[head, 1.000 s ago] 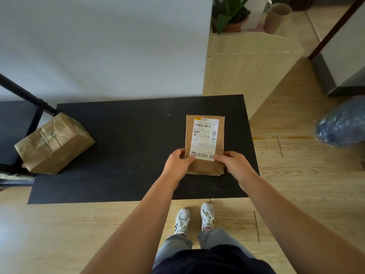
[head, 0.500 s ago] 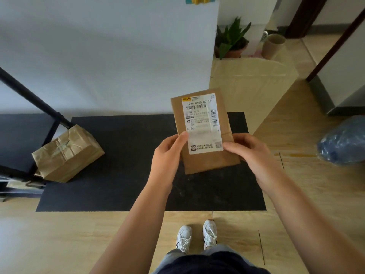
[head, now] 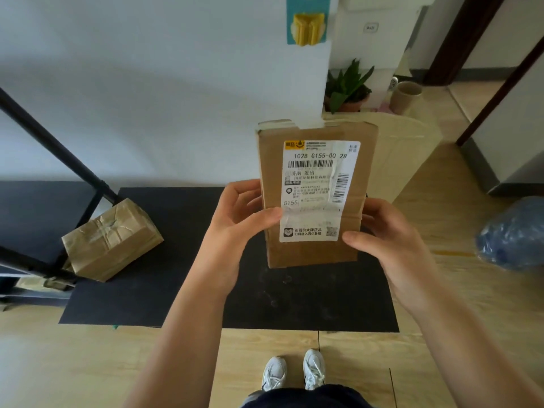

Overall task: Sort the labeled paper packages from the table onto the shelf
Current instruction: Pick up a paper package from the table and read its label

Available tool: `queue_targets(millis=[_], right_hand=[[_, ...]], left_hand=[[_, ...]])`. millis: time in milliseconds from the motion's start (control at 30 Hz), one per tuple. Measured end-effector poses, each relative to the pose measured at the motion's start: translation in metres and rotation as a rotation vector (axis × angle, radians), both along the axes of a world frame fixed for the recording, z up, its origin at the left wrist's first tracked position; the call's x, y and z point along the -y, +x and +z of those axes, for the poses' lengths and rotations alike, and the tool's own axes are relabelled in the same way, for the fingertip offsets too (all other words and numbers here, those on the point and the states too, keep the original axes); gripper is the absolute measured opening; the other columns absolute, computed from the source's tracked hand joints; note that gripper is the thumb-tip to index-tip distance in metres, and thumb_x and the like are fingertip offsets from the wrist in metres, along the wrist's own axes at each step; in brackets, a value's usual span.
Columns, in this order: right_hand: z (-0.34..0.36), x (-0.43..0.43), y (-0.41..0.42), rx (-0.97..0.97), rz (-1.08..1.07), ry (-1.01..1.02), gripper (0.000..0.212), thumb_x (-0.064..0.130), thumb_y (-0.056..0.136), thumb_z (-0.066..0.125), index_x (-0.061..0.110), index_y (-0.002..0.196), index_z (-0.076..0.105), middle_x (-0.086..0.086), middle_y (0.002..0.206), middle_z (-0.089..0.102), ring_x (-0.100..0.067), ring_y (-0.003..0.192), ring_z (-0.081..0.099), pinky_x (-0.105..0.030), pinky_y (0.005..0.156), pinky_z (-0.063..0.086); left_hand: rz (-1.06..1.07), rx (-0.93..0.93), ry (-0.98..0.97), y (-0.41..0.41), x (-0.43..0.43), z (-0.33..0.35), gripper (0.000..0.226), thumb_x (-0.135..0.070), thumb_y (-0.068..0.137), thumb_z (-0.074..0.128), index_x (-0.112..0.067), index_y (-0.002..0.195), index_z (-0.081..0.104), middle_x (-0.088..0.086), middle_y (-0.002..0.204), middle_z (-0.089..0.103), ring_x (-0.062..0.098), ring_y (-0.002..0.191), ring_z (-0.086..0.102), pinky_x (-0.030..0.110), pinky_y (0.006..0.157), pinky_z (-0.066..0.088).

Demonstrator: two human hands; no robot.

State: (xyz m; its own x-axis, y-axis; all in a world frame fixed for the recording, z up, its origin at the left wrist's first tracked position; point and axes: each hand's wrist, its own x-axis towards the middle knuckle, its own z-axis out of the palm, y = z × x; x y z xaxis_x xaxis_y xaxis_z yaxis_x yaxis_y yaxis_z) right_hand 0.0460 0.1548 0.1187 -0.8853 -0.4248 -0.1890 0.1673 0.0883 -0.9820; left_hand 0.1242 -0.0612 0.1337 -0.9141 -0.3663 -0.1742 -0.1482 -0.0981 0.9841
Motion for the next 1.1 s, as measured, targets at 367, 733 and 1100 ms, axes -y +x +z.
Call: queue_targets(millis=[367,733,1100], right_hand=[[0.009,-0.001,0.004,-0.05,0.018,-0.058,0.046,0.014,0.073,0.078,0.019,0.115,0.061,0.001,0.112,0.075,-0.017,0.112,0.068,-0.043,0.099,0.049],[0.006,0.003,0.005,0.068,-0.023,0.012,0.073,0.07,0.053,0.076,0.016,0.1,0.061,-0.002,0.101,0.078,-0.023,0.106,0.07,-0.051,0.104,0.045],[-0.002,0.017,0.009,0.057,0.139,0.065,0.07,0.064,0.058,0.074,0.028,0.116,0.06,0.001,0.112,0.073,-0.016,0.108,0.068,-0.048,0.102,0.048]], left_hand=[[0.001,-0.025,0.022,0.002,0.001,0.003,0.069,-0.033,0.061,0.08,-0.019,0.125,0.056,0.004,0.121,0.072,0.023,0.115,0.069,0.048,0.101,0.052],[0.101,0.186,0.1,0.004,-0.022,0.003,0.072,-0.06,0.063,0.065,-0.021,0.123,0.062,0.0,0.11,0.076,0.019,0.106,0.07,0.046,0.102,0.05],[0.195,0.233,0.14,0.036,-0.027,-0.012,0.059,-0.04,0.078,0.072,-0.025,0.133,0.056,-0.008,0.1,0.079,0.007,0.091,0.075,0.033,0.088,0.055]])
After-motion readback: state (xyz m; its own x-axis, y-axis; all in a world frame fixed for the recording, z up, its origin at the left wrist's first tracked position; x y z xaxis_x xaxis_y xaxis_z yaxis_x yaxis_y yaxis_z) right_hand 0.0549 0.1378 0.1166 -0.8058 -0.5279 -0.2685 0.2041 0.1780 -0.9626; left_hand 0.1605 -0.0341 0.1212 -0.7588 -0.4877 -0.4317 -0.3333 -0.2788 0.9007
